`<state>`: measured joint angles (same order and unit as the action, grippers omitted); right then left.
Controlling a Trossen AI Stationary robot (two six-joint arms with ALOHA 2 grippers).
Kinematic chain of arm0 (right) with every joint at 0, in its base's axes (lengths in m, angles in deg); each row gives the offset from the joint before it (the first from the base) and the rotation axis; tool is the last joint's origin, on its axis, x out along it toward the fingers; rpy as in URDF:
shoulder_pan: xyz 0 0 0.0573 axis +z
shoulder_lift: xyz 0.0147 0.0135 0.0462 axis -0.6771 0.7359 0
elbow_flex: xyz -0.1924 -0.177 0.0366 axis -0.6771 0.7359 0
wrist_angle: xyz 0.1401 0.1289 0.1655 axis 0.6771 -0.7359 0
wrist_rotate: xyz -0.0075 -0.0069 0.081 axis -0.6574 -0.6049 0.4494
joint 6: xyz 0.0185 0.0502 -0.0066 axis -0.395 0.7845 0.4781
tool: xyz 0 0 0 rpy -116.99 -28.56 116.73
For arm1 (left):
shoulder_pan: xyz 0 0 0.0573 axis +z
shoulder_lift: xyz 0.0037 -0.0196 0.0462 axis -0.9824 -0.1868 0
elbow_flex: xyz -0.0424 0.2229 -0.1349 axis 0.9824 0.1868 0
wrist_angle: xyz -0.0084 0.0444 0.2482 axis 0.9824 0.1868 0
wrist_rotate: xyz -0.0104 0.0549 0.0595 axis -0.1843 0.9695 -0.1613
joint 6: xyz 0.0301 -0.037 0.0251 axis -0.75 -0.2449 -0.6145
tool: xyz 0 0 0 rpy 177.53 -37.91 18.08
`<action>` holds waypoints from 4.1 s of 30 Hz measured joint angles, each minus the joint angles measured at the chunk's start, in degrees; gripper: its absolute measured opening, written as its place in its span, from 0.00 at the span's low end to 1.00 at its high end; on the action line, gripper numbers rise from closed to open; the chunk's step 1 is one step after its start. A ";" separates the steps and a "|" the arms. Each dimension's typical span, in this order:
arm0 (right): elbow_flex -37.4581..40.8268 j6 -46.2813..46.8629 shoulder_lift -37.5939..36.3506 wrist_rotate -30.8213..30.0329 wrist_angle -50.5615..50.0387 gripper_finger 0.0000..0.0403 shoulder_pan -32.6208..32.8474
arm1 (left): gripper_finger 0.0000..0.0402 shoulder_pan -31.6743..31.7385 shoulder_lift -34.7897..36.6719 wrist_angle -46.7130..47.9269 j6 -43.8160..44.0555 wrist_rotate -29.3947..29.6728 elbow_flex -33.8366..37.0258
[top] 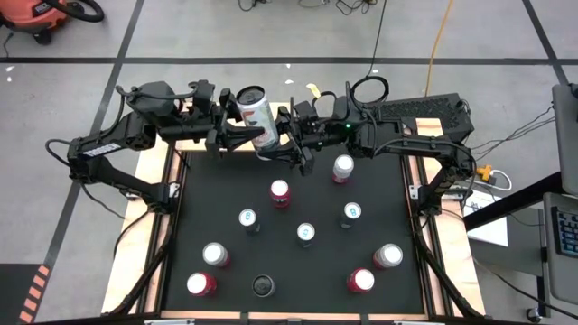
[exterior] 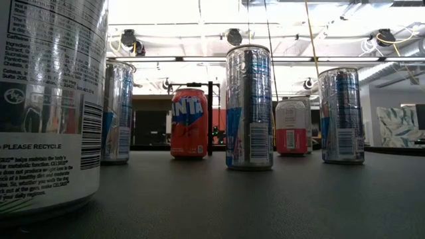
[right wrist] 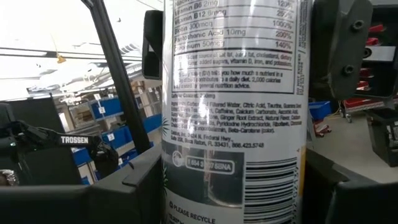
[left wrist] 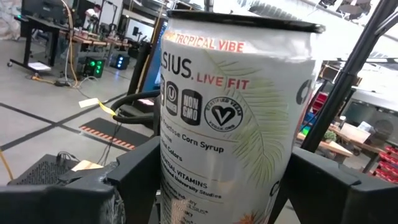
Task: Place canned beverage on shelf
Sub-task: Put the middle white yellow soda can on the shelf
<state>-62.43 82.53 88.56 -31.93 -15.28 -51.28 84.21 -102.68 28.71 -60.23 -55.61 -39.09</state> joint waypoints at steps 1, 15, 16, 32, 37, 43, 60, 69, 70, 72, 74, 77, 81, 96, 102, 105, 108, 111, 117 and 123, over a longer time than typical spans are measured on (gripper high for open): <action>0.00 0.02 0.00 0.00 -0.02 0.58 0.00 | 0.75 0.00 0.00 0.02 -0.04 0.00 0.00; -0.06 2.42 -0.71 -4.31 -5.54 0.64 0.07 | 0.59 -0.07 -0.05 1.56 -1.08 1.10 0.00; -0.07 2.98 -0.96 -4.62 -6.81 0.67 0.07 | 0.59 -0.07 -0.08 1.78 -1.43 1.50 0.00; -0.04 1.99 -10.17 -8.92 -29.58 0.92 -0.07 | 0.59 -0.11 -0.04 2.24 -6.51 5.77 0.09; 0.00 3.36 -14.71 -14.36 -32.97 0.92 -1.12 | 0.59 -0.10 -0.52 4.08 -7.88 12.42 0.09; 0.00 5.56 -19.08 -16.98 -32.59 0.92 -4.35 | 0.59 -0.07 -1.35 2.11 -7.47 15.38 -0.01; 0.00 2.16 -19.90 -7.61 -32.09 0.92 -10.21 | 0.59 -0.66 -5.24 2.37 -7.27 16.60 0.02; 0.02 3.60 -19.48 -10.45 -30.04 0.92 -10.15 | 0.59 -0.61 -5.35 2.49 -7.29 16.55 0.00; 0.04 3.23 -19.41 -10.67 -28.92 0.92 -10.14 | 0.59 -0.61 -5.33 2.49 -7.29 16.52 0.00; 0.01 3.03 -18.87 -10.84 -25.96 0.92 -10.14 | 0.59 -0.61 -5.33 2.58 -7.31 16.35 0.00; 0.00 3.23 -18.34 -11.12 -24.59 0.91 -10.14 | 0.59 -0.60 -5.33 2.58 -7.48 16.35 0.00; 0.00 2.58 -17.01 -12.11 -23.68 0.91 -10.06 | 0.59 -0.28 -5.33 2.67 -7.53 16.33 0.00; 0.04 0.76 -15.66 -13.26 -23.40 0.91 -8.95 | 0.59 0.28 -5.33 3.82 -8.12 16.31 0.00; -0.02 -1.69 -12.52 -14.83 -22.09 0.91 -5.79 | 0.59 0.26 -5.31 7.74 -11.91 11.72 0.00; -0.02 -2.98 -12.48 -13.43 -22.27 0.91 -5.89 | 0.59 0.28 -5.62 7.68 -11.90 11.65 0.00; -0.02 -3.41 -12.40 -10.95 -22.37 0.91 -6.39 | 0.59 0.28 -5.68 7.56 -11.90 11.65 0.00; 0.00 -2.71 -12.31 -9.00 -23.18 0.91 -6.69 | 0.59 0.26 -5.70 7.54 -11.88 11.65 0.00; 0.00 -2.76 -12.28 -7.49 -23.03 0.91 -6.71 | 0.59 0.28 -5.70 7.50 -11.88 11.72 0.00; 0.00 -3.43 -11.19 -7.00 -22.73 0.91 -6.64 | 0.59 0.28 -6.66 7.01 -11.82 11.94 -0.02; 0.04 -4.45 -9.84 -6.54 -22.02 0.91 -6.60 | 0.59 0.28 -8.21 7.42 -11.80 12.02 0.04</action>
<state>-62.39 78.08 78.73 -38.47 -37.30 -57.88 84.49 -110.89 36.14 -72.03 -43.59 -39.05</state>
